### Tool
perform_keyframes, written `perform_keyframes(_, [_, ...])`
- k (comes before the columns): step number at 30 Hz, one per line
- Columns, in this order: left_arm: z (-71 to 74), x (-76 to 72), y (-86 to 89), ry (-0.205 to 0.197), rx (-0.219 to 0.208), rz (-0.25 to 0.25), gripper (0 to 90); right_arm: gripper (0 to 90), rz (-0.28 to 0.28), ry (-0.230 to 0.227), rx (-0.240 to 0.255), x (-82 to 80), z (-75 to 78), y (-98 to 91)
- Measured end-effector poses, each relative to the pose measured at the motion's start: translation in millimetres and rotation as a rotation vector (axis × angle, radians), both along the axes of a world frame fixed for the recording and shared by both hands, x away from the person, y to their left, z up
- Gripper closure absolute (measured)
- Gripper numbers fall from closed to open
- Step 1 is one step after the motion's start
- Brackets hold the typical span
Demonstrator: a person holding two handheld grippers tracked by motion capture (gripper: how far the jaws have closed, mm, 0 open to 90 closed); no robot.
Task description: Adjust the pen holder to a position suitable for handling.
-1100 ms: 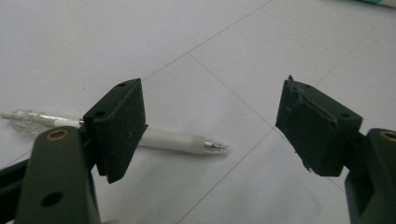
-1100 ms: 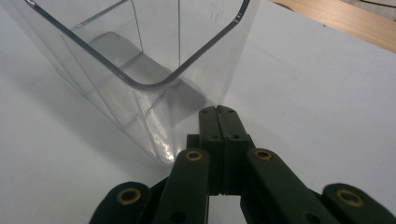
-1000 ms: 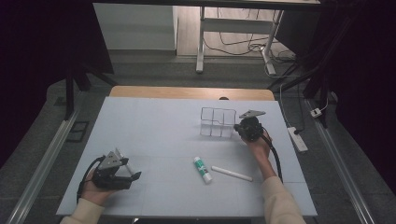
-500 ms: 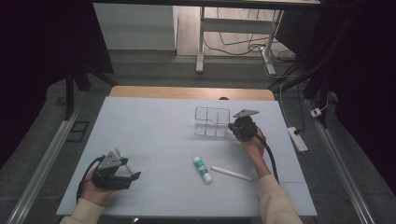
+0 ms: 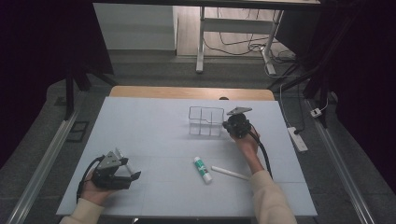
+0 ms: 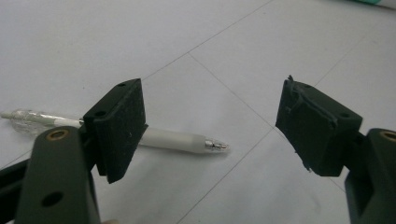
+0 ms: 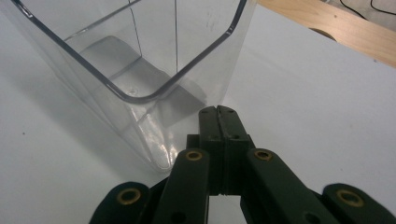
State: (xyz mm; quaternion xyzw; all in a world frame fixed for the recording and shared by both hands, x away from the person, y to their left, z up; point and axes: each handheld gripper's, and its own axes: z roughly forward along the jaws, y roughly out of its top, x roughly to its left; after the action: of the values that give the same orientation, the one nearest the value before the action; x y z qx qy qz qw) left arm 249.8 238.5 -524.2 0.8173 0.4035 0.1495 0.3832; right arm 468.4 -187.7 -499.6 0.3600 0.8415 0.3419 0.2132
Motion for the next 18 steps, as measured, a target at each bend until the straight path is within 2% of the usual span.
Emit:
perform_keyframes(7, [0.1,-0.3,-0.2,0.000,0.000,-0.001,24.2,88.8,0.027,0.001,-0.025,1.6,1.2,20.0])
perform_keyframes(18, [-0.5,0.2,-0.2,0.003,0.002,-0.004,24.2,88.8,0.042,0.002,-0.027,2.6,2.3,34.5])
